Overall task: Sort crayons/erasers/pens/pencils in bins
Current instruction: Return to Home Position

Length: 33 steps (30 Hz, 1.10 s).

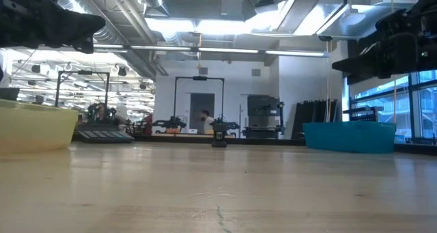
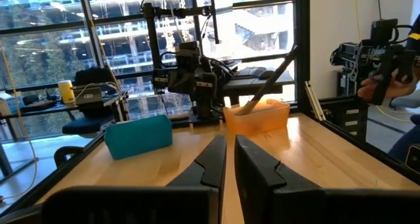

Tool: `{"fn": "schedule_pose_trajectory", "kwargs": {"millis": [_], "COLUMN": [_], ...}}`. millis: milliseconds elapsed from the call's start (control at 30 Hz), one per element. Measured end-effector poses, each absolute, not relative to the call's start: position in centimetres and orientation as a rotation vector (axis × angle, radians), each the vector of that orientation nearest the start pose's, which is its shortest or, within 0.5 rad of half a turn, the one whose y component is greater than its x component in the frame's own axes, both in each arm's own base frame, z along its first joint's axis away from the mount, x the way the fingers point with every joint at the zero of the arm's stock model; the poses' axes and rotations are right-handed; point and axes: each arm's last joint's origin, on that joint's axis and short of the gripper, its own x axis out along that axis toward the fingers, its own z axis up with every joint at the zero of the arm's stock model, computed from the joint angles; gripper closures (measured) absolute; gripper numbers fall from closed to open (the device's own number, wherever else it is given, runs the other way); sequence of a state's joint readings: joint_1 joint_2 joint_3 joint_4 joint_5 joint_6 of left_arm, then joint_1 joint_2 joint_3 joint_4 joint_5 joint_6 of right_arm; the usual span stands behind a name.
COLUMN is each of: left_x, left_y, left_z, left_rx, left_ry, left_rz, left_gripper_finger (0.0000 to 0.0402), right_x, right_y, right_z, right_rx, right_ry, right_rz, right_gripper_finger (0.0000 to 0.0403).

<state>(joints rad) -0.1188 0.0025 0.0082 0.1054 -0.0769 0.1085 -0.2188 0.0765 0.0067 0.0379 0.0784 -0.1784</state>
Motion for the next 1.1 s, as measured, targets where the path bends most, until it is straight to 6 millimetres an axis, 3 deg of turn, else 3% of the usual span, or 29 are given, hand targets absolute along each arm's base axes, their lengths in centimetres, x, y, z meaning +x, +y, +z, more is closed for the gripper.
{"fn": "schedule_pose_trajectory", "kwargs": {"millis": [267,1100], "left_x": [9.63,9.63], "left_y": [-0.93,-0.92], "left_z": [17.63,17.63], "left_rx": [0.098,0.098], "left_ry": [-0.113,-0.113], "left_rz": [-0.036,-0.035], "left_gripper_finger": [0.0376,0.0376], "right_x": [9.9,9.9], "right_y": [-2.43,-2.43], "right_z": [16.33,16.34], "right_rx": [-0.081,-0.083], "right_ry": [0.044,0.044], "right_rz": [-0.296,-0.296], "right_gripper_finger": [0.0366,0.0366]}}
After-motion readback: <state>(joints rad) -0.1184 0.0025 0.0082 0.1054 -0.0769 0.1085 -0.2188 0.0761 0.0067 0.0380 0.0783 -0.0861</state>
